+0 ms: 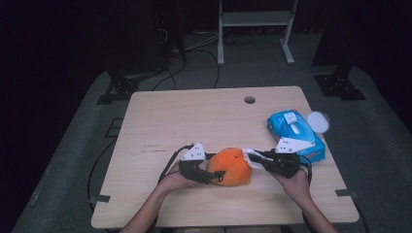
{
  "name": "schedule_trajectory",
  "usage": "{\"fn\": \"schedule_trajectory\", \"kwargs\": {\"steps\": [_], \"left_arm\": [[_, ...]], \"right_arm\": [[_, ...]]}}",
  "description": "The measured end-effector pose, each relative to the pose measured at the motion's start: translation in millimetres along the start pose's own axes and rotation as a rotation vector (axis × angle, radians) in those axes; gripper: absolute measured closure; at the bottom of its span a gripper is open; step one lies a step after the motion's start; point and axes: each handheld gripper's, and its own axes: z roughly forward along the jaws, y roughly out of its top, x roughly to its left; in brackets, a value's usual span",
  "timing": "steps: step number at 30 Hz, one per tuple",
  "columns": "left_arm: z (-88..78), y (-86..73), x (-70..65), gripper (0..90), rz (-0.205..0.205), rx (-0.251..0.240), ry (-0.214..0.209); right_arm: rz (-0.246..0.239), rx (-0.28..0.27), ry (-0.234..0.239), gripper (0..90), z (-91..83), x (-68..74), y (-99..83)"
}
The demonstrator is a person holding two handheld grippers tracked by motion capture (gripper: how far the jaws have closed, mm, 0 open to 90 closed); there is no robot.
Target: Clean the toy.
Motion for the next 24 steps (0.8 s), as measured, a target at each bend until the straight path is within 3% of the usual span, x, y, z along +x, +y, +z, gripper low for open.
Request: {"fn": "schedule_trajectory", "kwargs": {"steps": [4, 7, 13, 15, 24], "left_arm": [[-1.8, 8.9, 0.1, 15.5, -0.049, 0.001, -0.015], [-2.2, 12.4, -1.7, 13.9, -0.063, -0.023, -0.020], [-3.7, 11.5, -7.7, 30.7, 0.024, -0.001, -0.003], [-3.8, 11.8, -9.4, 31.5, 0.032, 0.003, 0.000], [-3.3, 14.1, -17.9, 33.4, 0.121, 0.019, 0.000]], "right_arm": [[-0.008, 0.015, 0.017, 80.7, 1.0, 8.4, -4.9], [-0.009, 0.015, 0.029, 80.7, -0.7, 12.9, -6.7], [-0.002, -0.001, 0.033, 80.7, -8.6, 13.9, -5.6], [0.025, -0.012, 0.028, 80.7, -10.5, 8.4, -4.1], [0.034, -0.019, 0.044, 80.7, -3.3, 5.5, 0.0]]}}
